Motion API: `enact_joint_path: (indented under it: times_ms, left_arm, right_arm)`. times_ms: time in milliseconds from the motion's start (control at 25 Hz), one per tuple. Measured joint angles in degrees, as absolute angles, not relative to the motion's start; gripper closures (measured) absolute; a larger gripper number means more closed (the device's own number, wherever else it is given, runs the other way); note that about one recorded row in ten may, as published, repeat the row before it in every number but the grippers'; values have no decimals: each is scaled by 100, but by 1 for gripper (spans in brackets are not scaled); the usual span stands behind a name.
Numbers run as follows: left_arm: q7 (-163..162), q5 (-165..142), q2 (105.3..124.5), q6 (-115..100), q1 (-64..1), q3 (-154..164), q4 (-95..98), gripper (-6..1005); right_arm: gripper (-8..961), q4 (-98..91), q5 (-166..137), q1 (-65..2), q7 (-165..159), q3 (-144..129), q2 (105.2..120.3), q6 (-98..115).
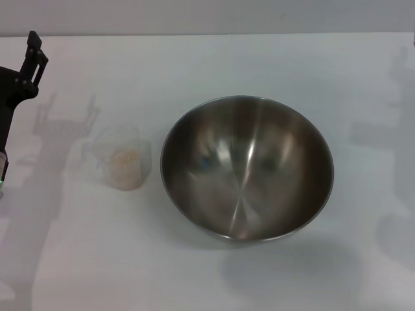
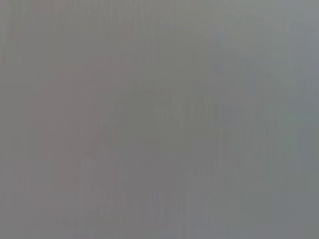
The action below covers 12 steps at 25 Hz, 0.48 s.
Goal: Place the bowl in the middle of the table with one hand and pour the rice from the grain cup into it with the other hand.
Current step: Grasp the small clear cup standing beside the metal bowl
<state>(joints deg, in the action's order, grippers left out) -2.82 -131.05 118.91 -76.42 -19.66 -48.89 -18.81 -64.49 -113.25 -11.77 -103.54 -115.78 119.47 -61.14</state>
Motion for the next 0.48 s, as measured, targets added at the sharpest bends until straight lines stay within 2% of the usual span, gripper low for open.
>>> enact_joint_path:
  times_ms: [120,320,480]
  left_arm:
    - [-281,-13104,11891,-7639,-1974,-4901,-1880,284]
    - [-281,-13105,11891,-7629,-1995,-4898,-1880,286]
    - [-281,-13104,11891,-7619,-2006,-4888,-1881,287]
  right_arm:
    - [480,-5935,-11344,-1186,-11557,-11712,11939,-6951]
    - [480,-5303,-11430,-1030,-13649,-11651,11897,-6957]
    - [480,-4092,-12041,-1204,-15999,-11468,11820,-6908]
